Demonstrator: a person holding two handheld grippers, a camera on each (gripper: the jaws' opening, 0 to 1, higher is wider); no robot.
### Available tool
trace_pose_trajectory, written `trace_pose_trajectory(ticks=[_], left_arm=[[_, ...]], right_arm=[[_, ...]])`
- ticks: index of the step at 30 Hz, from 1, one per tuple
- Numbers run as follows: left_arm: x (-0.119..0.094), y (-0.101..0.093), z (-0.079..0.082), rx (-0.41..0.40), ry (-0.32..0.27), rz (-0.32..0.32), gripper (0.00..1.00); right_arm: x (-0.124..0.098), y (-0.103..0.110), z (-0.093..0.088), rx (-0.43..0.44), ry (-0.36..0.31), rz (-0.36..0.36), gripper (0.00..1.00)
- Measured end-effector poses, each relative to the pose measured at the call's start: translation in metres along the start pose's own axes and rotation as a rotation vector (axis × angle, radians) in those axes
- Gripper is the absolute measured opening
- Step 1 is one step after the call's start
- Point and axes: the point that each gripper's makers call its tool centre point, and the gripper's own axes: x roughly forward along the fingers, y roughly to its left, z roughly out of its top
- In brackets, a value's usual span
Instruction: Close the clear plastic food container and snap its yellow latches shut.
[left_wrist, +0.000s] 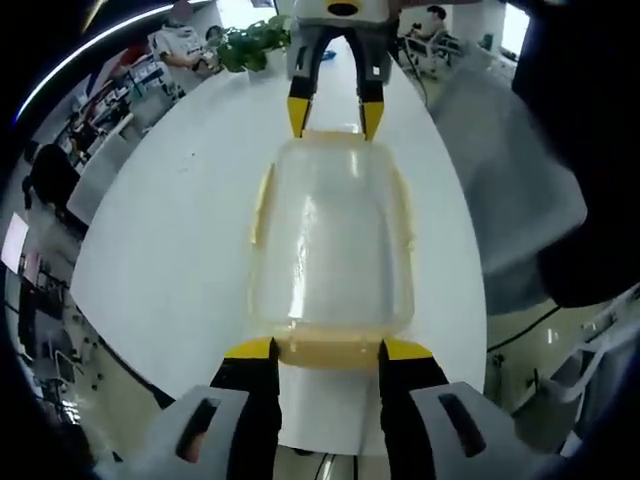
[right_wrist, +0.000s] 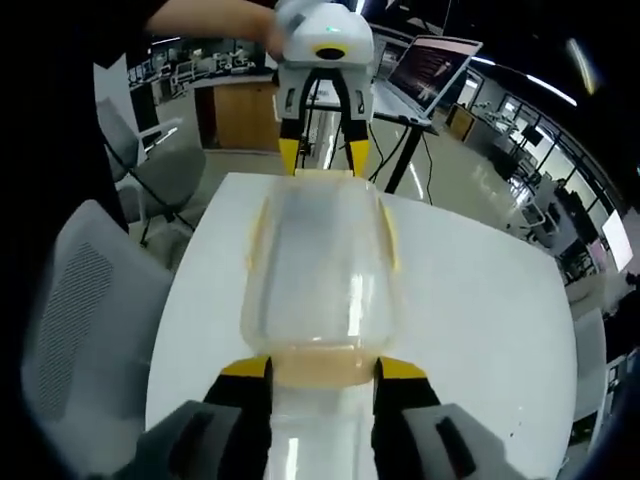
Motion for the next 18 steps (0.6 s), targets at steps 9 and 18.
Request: trace_pose_trajectory(ticks=[9,18], left_arm=[[0.002,-0.003,0.018,0.013,0.002,0.036,0.35],[0.004,-0.004,0.037,-0.001,0.001,0.037,0.34]], right_arm=[[-0.011,0.001,-0.012,-0.004,0.000,-0.014,0.36],[-0.025,0.001,-0.025,-0.011,-0.002,-0.010,0.36]])
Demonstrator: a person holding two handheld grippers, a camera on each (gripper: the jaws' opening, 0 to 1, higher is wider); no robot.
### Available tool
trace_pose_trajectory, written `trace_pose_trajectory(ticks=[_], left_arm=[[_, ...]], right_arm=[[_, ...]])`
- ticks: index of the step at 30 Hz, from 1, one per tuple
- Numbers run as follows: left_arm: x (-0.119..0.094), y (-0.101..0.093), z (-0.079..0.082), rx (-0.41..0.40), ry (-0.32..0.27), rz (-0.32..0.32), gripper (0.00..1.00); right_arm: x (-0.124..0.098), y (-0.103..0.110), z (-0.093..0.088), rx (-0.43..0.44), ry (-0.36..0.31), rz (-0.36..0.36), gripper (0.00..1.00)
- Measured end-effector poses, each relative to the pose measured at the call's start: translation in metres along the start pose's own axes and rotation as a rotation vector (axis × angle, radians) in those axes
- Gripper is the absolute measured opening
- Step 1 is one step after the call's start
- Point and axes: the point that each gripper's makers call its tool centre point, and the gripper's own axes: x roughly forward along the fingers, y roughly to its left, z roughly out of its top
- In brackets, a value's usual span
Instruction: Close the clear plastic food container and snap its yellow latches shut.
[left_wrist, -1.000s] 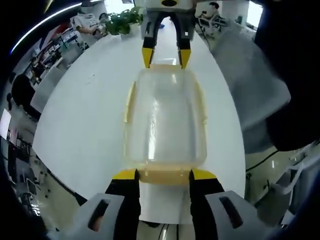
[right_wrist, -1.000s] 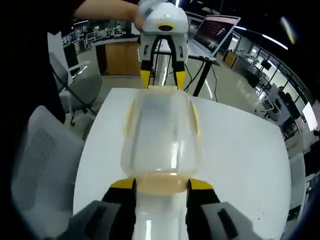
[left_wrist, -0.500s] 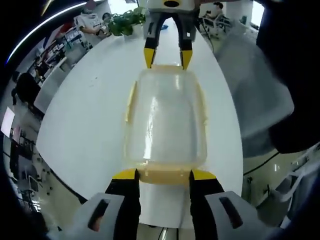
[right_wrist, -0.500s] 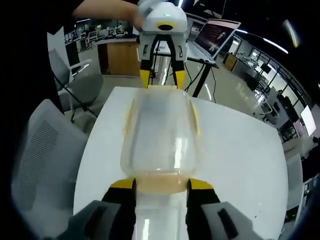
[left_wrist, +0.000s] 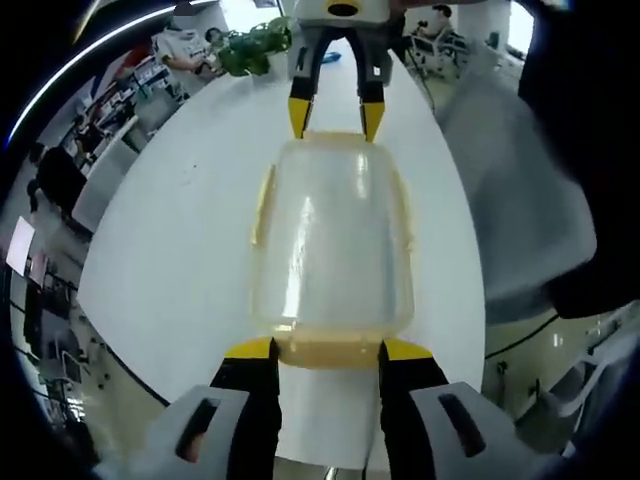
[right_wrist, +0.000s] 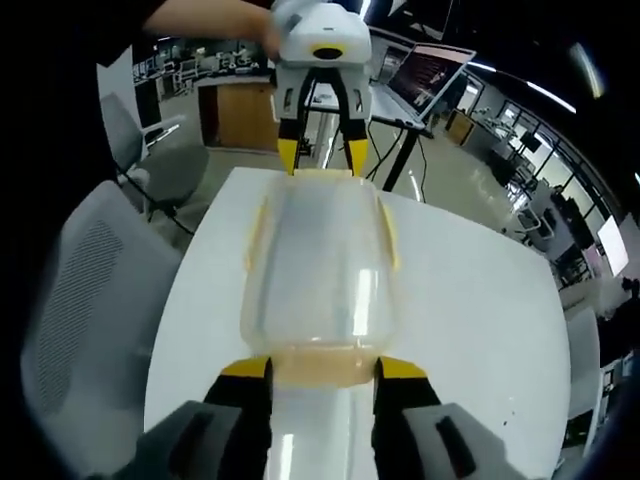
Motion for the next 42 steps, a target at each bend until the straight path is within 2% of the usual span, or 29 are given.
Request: trace_pose_trajectory(ticks=[5,18,42], left_arm=[[0.001,0.000,0.009,0.001,0.005,0.004,0.35],[0.009,0.000,0.017,-0.021,0.030,0.014,0.35],[0.029,-0.003,0.051,-0.036,0.046,-0.018,0.35]], right_arm=[[-0.005,0.000,-0.007,0.001,-0.001,-0.001,0.36],[-0.012,-0.003,-0.016,-0.006,-0.005,0.006,0.36],[-0.026,-0.002,-0.053,0.016,-0.003,0.022,0.36]])
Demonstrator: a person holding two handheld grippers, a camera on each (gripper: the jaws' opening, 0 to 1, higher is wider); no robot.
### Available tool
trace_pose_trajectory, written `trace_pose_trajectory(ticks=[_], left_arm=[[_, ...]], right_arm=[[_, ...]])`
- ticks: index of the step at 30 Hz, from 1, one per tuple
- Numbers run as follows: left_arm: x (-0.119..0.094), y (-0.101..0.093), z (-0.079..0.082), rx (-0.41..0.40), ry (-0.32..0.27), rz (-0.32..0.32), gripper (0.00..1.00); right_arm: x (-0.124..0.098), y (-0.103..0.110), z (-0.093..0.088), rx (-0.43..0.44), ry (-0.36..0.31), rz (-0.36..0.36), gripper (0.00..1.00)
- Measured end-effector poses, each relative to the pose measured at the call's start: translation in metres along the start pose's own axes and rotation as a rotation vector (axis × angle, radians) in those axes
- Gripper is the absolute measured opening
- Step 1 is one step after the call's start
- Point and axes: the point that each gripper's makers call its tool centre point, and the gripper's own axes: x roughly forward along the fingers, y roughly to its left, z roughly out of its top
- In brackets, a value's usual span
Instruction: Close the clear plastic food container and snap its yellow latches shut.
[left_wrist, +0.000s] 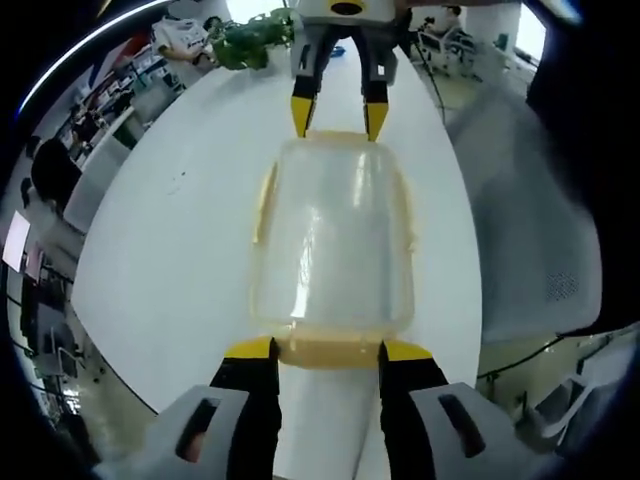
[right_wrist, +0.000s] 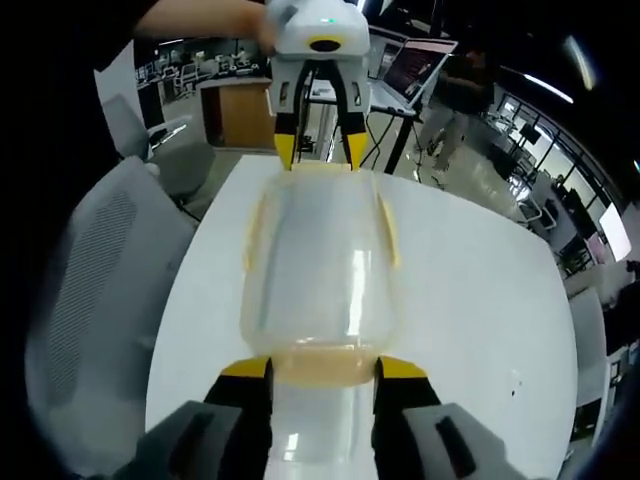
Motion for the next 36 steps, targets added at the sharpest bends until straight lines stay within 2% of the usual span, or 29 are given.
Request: trace_pose_trajectory(ticks=[36], left_arm=[[0.025,-0.003,0.037,-0.010,0.024,-0.033,0.35]], right_arm=[[-0.012,0.002,-0.044,0.043,-0.030,0.041,0.36]])
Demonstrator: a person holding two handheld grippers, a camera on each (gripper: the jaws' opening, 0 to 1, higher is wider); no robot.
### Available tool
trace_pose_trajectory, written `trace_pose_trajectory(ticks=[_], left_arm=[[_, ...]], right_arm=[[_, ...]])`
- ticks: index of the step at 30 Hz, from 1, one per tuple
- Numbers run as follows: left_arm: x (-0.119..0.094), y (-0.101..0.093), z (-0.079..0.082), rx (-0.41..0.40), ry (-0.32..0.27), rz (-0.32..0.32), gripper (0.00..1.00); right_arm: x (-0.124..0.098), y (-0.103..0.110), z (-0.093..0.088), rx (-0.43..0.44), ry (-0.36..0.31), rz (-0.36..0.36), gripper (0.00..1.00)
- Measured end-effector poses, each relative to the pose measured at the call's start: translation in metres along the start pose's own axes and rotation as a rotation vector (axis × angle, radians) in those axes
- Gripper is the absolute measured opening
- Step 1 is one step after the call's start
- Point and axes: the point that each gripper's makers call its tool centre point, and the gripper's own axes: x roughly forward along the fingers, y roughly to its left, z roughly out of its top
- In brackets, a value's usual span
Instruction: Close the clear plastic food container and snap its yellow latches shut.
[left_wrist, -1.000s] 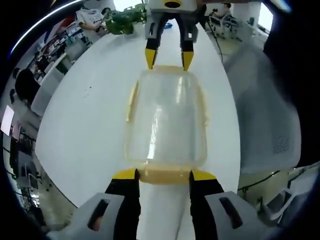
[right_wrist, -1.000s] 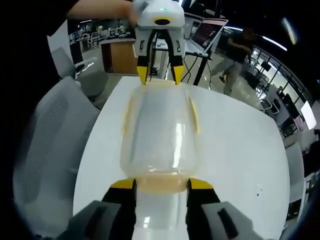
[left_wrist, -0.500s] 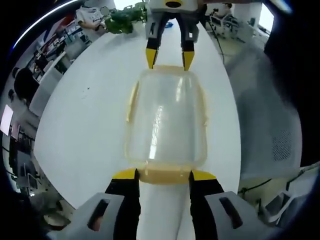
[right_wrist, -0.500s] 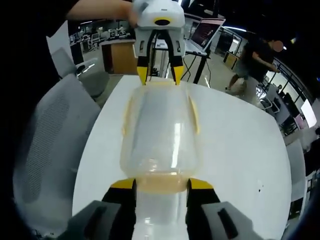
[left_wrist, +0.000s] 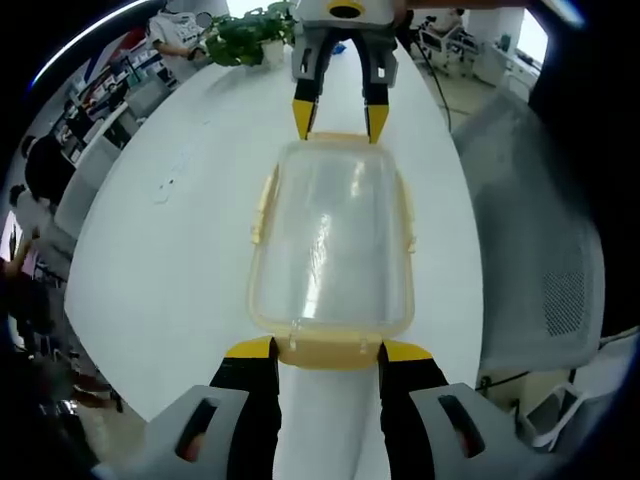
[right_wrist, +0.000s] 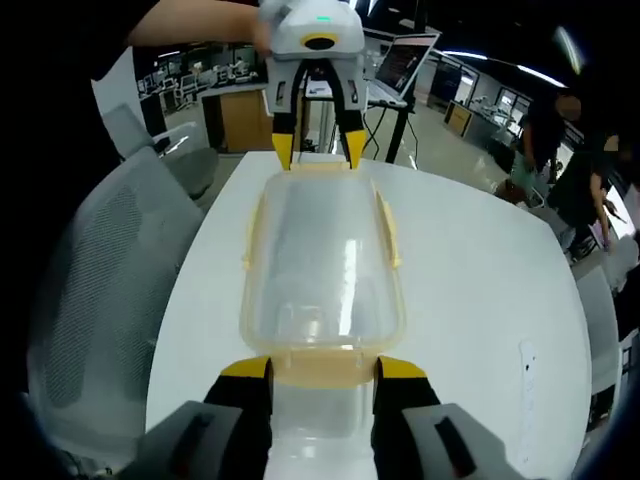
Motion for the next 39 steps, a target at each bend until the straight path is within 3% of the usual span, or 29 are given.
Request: trace_pose_trajectory(ticks=[21,39], left_arm=[[0.013,0.004,0.030,0.007,0.007,-0.003,0.35],[0.030,-0.004,0.059,0.008,0.012,-0.002,0.35]], right_arm=[[-0.018,-0.006,-0.029,0.013,-0.002,0.000,0.36],[-0.033,0.000,-0.057,0.013,0.000,0.005,0.36]])
